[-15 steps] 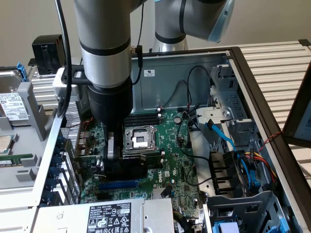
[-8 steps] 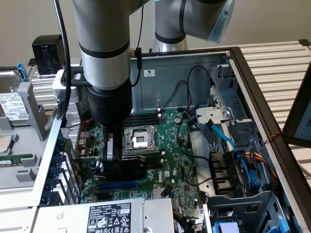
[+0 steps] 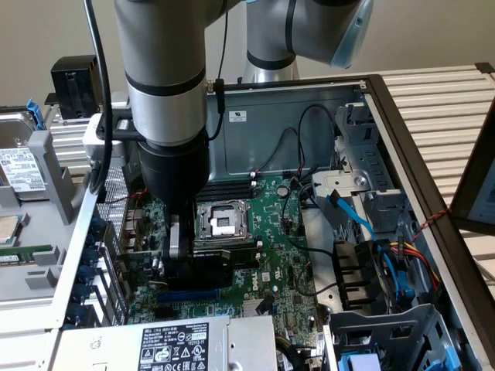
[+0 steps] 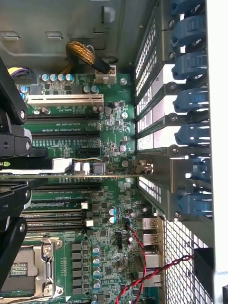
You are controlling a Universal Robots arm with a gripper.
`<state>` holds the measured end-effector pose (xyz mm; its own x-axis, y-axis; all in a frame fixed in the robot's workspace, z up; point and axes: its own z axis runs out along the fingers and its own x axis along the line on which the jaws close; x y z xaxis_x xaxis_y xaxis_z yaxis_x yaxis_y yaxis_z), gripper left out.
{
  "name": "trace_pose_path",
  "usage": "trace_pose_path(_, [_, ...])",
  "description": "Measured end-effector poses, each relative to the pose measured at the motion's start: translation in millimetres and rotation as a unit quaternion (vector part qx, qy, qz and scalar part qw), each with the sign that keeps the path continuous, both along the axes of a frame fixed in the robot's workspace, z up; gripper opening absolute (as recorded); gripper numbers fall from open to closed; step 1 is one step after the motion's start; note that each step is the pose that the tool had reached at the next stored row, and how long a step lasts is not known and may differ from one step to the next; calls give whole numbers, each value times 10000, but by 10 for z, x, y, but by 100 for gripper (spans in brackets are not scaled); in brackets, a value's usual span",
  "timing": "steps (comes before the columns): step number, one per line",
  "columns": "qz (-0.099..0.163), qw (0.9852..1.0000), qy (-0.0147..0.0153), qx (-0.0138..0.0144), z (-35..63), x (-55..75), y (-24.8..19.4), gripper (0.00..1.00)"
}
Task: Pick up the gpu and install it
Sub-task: 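Insert the gpu into the slot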
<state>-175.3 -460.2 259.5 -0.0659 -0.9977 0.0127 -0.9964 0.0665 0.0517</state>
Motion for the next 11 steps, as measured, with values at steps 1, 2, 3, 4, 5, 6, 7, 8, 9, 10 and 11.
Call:
trace_pose_path(1, [0,10000,0,0,-2,0,0,27])
trace_pose_path(2, [0,10000,0,0,-5,0,0,27])
trace_pose_path(3, [0,10000,0,0,-6,-1,0,27])
trace_pose_path(4, [0,10000,0,0,-8,-1,0,27])
trace_pose_path(5, [0,10000,0,-1,-9,-2,0,27])
trace_pose_path(6, [0,10000,0,0,-11,-4,0,27])
trace_pose_path(7, [0,10000,0,0,-12,-5,0,27])
trace_pose_path(8, [0,10000,0,0,-13,-5,0,27])
trace_pose_path(9, [0,10000,1,0,-14,-5,0,27])
trace_pose_path(10, [0,10000,0,0,-15,-5,2,27])
trace_pose_path(11, [0,10000,0,0,-16,-6,2,27])
